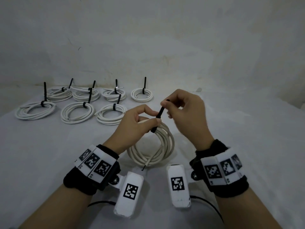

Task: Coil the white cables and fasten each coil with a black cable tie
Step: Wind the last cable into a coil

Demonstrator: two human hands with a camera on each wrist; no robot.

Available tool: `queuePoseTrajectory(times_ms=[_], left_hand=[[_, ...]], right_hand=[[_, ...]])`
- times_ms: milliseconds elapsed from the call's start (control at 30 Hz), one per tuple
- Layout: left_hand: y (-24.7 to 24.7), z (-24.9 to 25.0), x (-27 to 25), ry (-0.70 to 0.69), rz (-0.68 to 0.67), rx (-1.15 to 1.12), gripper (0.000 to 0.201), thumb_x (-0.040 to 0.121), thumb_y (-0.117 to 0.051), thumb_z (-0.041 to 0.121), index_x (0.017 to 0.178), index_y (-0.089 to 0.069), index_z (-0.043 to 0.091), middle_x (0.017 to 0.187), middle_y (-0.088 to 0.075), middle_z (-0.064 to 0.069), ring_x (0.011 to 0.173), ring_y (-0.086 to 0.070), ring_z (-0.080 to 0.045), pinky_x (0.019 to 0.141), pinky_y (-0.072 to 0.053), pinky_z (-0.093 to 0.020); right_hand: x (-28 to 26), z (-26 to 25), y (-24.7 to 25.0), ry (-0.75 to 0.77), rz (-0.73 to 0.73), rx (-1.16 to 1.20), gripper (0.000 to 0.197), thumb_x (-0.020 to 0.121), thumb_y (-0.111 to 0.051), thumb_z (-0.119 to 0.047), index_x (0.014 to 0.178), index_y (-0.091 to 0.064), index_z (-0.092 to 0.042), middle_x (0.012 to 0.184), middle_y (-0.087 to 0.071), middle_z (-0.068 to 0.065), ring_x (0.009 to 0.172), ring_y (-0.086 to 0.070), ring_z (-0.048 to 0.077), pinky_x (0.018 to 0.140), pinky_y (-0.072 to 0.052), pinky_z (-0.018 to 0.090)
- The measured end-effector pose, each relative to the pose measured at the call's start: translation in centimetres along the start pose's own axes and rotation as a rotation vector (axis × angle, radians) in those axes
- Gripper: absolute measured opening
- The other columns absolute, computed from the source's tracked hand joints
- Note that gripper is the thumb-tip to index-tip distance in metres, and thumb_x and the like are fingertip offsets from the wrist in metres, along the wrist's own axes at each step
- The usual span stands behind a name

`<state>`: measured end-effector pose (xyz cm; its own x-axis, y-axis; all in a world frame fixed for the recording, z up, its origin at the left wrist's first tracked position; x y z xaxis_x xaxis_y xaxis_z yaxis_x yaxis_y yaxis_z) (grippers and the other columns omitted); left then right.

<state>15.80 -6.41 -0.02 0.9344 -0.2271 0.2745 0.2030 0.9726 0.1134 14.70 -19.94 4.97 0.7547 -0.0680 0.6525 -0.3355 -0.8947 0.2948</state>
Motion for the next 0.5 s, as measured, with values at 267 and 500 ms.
queuePoseTrajectory(times_ms=[267,500], left_hand=[[0.7,-0.2,0.1,-0.011,0.054,0.000,0.015,0.085,-0.063,0.002,0.075,-0.054,0.007,0.039,-0.053,0.009,0.033,-0.042,0.001,0.041,-0.030,-0.009],[0.5,0.3,0.2,-0.061,0.057,-0.012,0.016,0.085,-0.063,0.001,0.072,-0.055,0.005,0.035,-0.046,0.013,0.034,-0.040,0.001,0.043,-0.031,-0.008]], right_hand=[[-0.1,0.6,-1.7,-0.047,-0.082,0.081,0.007,0.083,-0.070,-0.010,0.078,-0.066,-0.006,0.070,-0.066,-0.003,0.061,-0.063,0.015,0.062,-0.054,0.033],[0.0,1.3,-1.0,-0.096,-0.018,0.191,0.010,0.085,-0.068,-0.007,0.077,-0.065,-0.003,0.067,-0.065,0.006,0.056,-0.060,0.006,0.057,-0.051,0.021]])
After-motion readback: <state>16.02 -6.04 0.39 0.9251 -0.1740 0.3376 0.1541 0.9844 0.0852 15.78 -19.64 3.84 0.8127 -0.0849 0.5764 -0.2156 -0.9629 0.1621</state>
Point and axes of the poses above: each hand's wrist, its own x-axis towards the middle knuckle, its own y-axis out of the back of the hand, z = x × y, the point moved 9 cm from there along x, towards the middle knuckle
